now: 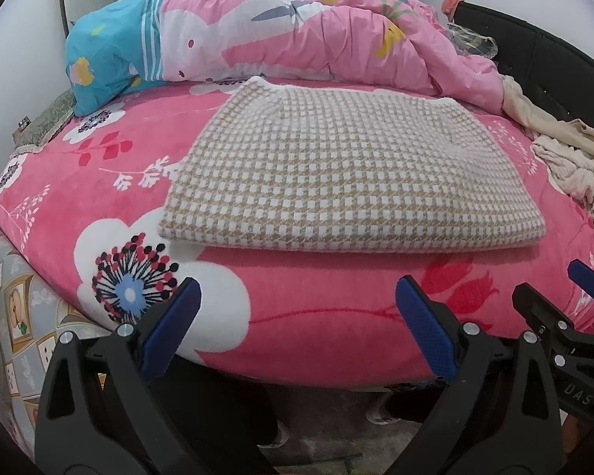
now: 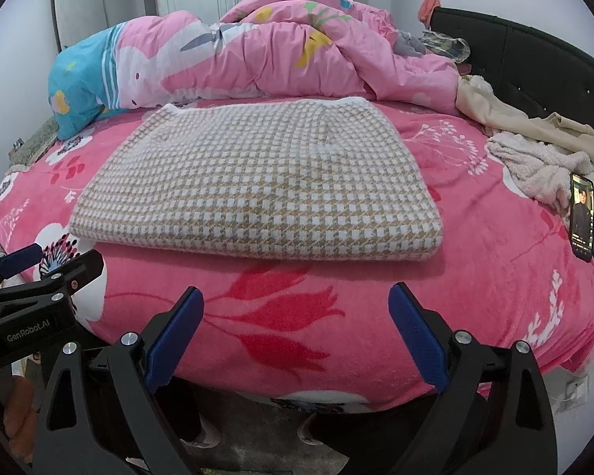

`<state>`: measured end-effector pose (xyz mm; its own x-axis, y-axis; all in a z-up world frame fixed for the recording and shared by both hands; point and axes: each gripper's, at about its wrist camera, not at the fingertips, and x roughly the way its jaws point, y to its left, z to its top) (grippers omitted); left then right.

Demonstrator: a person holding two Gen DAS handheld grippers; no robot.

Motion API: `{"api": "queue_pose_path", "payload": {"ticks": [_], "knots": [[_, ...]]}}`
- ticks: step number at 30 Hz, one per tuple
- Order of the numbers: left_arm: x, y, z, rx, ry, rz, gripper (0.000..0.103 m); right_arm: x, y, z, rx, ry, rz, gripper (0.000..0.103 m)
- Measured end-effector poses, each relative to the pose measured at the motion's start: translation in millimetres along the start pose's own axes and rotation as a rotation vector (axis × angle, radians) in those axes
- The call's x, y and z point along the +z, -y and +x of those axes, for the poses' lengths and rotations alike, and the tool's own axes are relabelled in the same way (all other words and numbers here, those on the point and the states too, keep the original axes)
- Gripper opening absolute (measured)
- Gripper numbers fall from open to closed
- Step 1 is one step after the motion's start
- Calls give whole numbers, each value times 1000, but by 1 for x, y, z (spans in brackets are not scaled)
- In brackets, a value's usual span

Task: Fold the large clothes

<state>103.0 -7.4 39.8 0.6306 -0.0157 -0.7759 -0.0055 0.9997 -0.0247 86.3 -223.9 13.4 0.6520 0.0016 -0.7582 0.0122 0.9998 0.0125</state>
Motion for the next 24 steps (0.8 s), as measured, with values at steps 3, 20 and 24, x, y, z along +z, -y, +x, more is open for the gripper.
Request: {"api": "queue_pose_path", "payload": {"ticks": [3, 20, 24], "knots": [[0, 0, 0, 1, 0, 1, 95, 0, -1, 1, 1, 0, -2, 92], [-1, -3, 3, -2, -7, -5, 95, 3, -4, 0, 1, 1, -12, 92], [-1, -4, 3, -1, -8, -4, 95, 3, -4, 0, 2, 2, -11, 92]]}}
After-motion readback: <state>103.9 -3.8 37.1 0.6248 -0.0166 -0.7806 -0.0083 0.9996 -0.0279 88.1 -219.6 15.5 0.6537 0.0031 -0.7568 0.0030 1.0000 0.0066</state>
